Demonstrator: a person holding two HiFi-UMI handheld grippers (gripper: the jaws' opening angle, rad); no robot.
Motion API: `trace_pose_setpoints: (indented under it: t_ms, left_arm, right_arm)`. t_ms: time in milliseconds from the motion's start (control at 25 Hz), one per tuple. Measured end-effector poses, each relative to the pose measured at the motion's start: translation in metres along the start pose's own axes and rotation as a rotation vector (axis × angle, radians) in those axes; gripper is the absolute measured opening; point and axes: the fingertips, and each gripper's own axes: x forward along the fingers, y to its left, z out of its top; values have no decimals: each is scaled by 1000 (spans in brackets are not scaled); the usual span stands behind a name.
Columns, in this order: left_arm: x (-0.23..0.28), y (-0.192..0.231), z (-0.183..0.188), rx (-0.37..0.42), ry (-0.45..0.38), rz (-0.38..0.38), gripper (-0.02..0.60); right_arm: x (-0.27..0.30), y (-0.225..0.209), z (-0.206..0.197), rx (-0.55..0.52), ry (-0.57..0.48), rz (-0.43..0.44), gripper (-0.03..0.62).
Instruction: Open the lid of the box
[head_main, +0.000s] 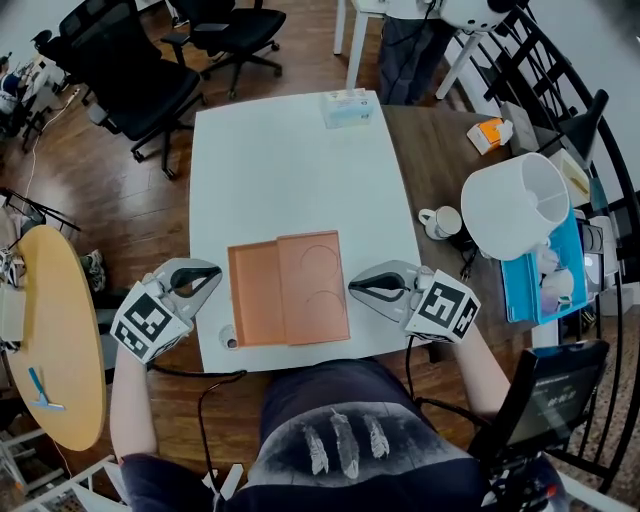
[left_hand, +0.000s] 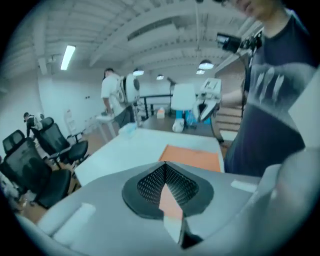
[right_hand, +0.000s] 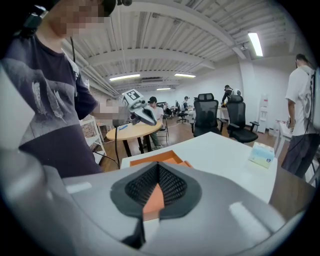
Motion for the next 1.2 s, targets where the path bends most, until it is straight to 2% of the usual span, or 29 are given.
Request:
trace_pose_setpoints:
  t_ms: [80,120,160,240,520,640,880,1200]
  left_arm:
    - [-4,-21,66,-18,-216,-98,17]
    - [-5,-30,91,-27,-295,-150,17]
    - [-5,-37,108,-32,-349,-193,17]
    - [-3,-46,125,-36,-402,-242,17]
    - [12,-66,115,-69,-404,-286,17]
    - [15,-70,106,-81,-389,-280,17]
    - [33,-75,97,-95,-360,-272,17]
    - [15,-84,94,-98,-363,-236,17]
  right_arm:
    - [-2,-5,9,-14,-19,-2,1]
    - [-4,-8,15,-21,-29,-2,2]
    - [-6,-10,20,-27,-38,-2,2]
    - [-9,-11,30,-42,-51,-4,2]
    - [-22,-14,51,-59,-121,-19,2]
    - [-24,-11,51,-93,-118,-35,2]
    - [-26,-15,48,-93,-140,-15,2]
    - [-20,0,57,-117,-118,8,2]
